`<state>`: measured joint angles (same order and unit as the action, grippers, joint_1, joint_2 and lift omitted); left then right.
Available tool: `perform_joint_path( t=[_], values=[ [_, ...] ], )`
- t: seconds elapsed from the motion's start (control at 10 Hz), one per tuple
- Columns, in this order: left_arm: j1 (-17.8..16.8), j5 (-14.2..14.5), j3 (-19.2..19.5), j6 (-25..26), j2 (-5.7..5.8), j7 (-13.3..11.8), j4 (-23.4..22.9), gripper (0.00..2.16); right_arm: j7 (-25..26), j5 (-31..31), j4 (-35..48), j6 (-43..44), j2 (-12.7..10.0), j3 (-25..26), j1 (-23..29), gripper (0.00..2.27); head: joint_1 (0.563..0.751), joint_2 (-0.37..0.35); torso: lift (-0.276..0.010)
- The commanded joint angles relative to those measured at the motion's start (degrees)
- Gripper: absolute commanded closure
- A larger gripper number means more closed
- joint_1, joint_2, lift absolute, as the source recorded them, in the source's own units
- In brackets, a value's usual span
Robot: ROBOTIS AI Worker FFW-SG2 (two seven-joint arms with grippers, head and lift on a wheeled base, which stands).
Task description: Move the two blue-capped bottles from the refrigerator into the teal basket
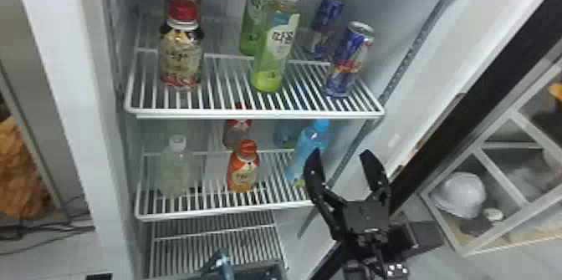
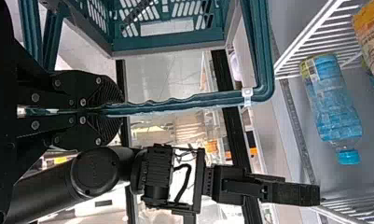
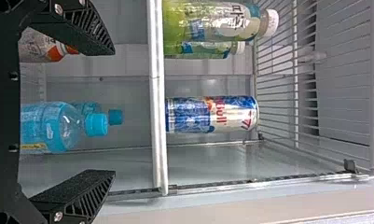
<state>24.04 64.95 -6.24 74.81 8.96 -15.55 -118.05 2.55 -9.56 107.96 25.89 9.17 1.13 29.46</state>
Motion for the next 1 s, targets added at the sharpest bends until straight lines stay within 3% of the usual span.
perform_joint_path(
  t=[0.0, 0.9],
  values=[
    [0.1, -0.1, 0.1, 0.0, 0.00, 0.0, 0.0, 1.11, 0.0, 0.1, 0.1, -0.2, 0.1, 0.1, 0.2, 0.10, 0.695, -0.350, -0.136],
    [2.4, -2.5, 2.9, 0.3, -0.61, 1.1, 0.0, 1.11, 0.0, 0.2, -0.3, -0.2, -0.3, 0.8, 0.6, 0.10, 0.695, -0.350, -0.136]
  ],
)
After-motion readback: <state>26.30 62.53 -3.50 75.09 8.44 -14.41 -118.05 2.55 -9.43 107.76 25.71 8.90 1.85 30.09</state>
